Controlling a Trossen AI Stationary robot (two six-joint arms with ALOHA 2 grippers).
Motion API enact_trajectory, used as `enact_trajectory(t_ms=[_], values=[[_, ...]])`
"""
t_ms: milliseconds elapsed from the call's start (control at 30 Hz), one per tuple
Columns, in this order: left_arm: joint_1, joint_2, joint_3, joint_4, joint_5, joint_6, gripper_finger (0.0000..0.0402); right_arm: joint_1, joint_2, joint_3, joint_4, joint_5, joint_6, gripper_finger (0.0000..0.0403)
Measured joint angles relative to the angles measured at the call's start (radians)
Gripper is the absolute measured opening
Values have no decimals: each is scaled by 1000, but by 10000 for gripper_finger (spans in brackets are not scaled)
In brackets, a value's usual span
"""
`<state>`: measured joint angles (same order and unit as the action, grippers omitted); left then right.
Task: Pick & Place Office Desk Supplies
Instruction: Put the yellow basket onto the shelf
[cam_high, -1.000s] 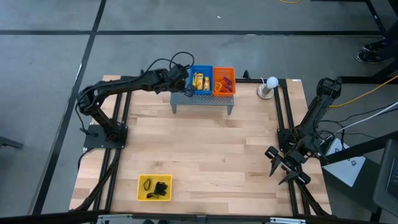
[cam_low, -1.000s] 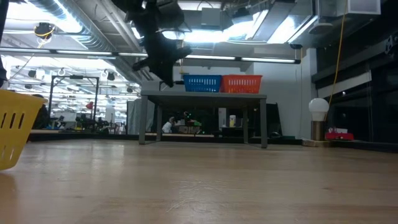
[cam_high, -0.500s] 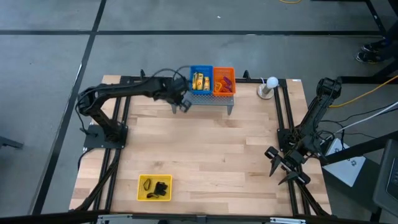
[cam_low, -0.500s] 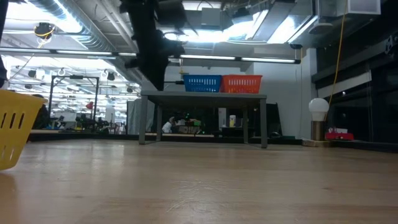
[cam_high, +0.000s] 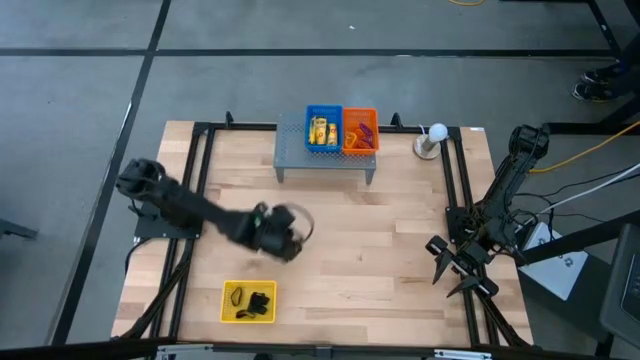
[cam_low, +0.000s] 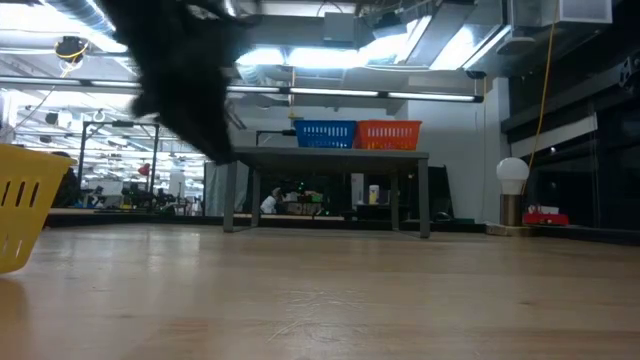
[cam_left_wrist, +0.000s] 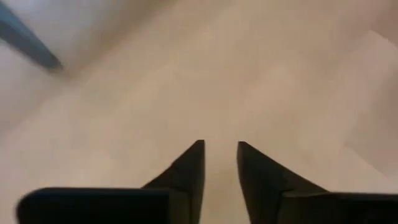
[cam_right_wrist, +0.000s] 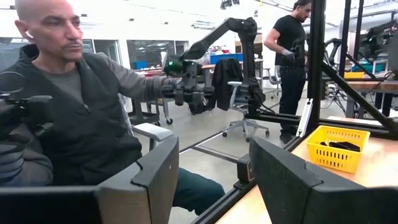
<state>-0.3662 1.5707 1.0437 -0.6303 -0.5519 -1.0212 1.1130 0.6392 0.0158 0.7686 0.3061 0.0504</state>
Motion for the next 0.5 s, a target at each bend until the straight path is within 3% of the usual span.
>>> enact_trajectory(t_ms=[100, 267, 500], values=[[-114, 0, -29, -7, -13, -87, 126, 0, 0, 0, 0, 0, -10, 196], [-242, 0, -45, -51, -4, -76, 178, 0, 0, 0, 0, 14, -9, 197], [-295, 0, -45, -69, 158, -18, 227, -1, 0, 0, 0, 97, 7, 197]])
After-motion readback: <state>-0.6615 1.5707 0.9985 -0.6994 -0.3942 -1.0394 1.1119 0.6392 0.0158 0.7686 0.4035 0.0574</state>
